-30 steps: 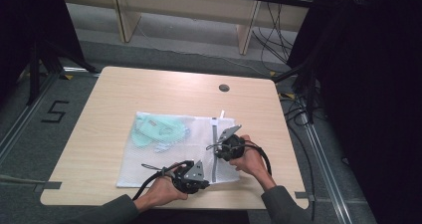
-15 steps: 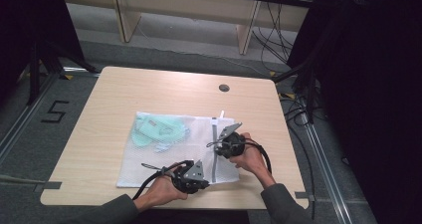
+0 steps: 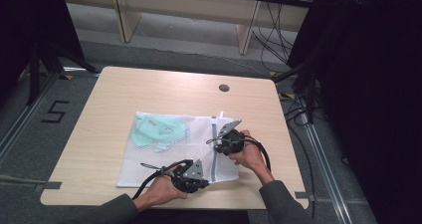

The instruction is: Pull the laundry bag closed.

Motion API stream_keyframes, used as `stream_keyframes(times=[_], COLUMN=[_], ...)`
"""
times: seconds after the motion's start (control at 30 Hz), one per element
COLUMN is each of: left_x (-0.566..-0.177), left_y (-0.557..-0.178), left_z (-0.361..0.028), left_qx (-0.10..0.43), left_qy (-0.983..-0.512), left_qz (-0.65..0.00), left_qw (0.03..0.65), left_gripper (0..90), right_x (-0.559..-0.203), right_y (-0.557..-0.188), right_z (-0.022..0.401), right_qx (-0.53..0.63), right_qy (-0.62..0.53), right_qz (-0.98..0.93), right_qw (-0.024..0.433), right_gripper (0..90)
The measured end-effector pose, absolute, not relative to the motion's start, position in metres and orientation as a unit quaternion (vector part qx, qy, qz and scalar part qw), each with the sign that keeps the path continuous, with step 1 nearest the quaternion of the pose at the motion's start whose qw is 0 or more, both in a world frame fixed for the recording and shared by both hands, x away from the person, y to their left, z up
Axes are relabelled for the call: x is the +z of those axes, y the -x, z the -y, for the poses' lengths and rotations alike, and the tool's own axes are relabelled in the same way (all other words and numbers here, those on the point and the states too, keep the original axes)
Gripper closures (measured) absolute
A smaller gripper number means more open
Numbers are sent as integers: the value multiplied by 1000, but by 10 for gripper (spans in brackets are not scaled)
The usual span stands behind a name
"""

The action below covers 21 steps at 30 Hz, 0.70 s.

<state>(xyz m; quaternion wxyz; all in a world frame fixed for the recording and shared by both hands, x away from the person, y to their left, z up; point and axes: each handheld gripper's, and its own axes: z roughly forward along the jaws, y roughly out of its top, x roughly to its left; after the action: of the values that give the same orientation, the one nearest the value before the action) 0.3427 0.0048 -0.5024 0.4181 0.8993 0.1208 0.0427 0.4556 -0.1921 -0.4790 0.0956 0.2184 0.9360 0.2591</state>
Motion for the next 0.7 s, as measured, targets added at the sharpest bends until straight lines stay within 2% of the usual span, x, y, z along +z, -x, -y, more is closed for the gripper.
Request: stream_keyframes(times=[0.33, 0.4, 0.7], left_x=[-503, -503, -502], left_y=[-342, -341, -339], left_z=[-4, -4, -3], left_qx=[40, 37, 36], left_qy=[-900, -902, -901], left_qz=[-118, -114, -114], left_qw=[417, 415, 416], left_gripper=[895, 895, 895], right_x=[-477, -477, -478], right_y=[-461, -464, -470], right_z=[193, 194, 196], right_qx=[258, 258, 258], right_qy=[-233, -224, -239], right_qz=[-932, -933, -930], right_qw=[99, 113, 107], right_gripper=[867, 867, 867])
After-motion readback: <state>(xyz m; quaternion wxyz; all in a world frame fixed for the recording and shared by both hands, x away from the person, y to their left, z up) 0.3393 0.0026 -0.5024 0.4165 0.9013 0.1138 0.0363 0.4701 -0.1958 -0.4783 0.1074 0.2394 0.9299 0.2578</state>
